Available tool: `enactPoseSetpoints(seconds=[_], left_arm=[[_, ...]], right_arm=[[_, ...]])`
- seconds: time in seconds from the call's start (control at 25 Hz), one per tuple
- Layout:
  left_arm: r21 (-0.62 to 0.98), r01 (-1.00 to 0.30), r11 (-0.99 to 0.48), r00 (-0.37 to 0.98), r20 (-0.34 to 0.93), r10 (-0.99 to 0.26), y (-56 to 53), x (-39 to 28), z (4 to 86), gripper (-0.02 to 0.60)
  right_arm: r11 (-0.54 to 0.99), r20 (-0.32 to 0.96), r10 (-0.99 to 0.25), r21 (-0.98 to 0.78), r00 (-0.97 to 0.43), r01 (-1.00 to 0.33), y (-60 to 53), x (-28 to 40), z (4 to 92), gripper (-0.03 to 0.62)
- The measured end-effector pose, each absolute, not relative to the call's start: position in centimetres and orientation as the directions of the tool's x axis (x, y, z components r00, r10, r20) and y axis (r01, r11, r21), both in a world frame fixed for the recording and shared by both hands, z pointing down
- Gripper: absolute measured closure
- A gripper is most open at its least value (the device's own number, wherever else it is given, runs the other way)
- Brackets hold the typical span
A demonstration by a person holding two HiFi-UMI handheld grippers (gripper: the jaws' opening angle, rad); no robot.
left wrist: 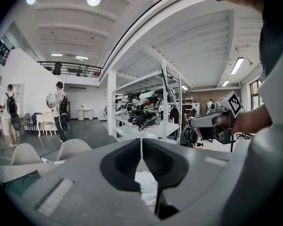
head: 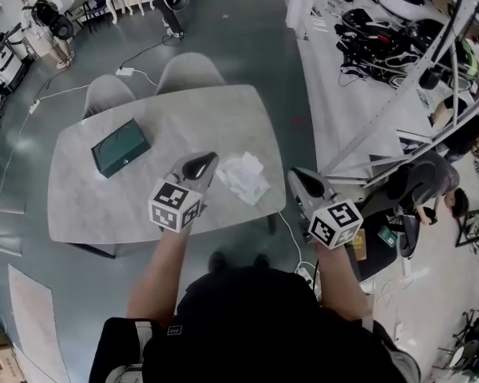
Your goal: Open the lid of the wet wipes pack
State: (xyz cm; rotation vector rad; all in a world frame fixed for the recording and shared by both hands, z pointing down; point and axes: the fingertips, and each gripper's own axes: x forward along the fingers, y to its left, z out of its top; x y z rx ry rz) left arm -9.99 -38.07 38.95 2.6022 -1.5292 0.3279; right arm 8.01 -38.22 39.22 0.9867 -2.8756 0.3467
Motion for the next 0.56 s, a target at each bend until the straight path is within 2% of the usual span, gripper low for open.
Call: enactPoseSetpoints(seconds=[0.56], left_arm=[[0.009,-0.879,-0.476,0.462,0.255,-0.849,-37.7,-11.6,39.2,0.561]], right_arm=[[0.771,0.167,-0.576,-0.213,-0.8,-0.6,-37.9,6.1,39.7,0.592]])
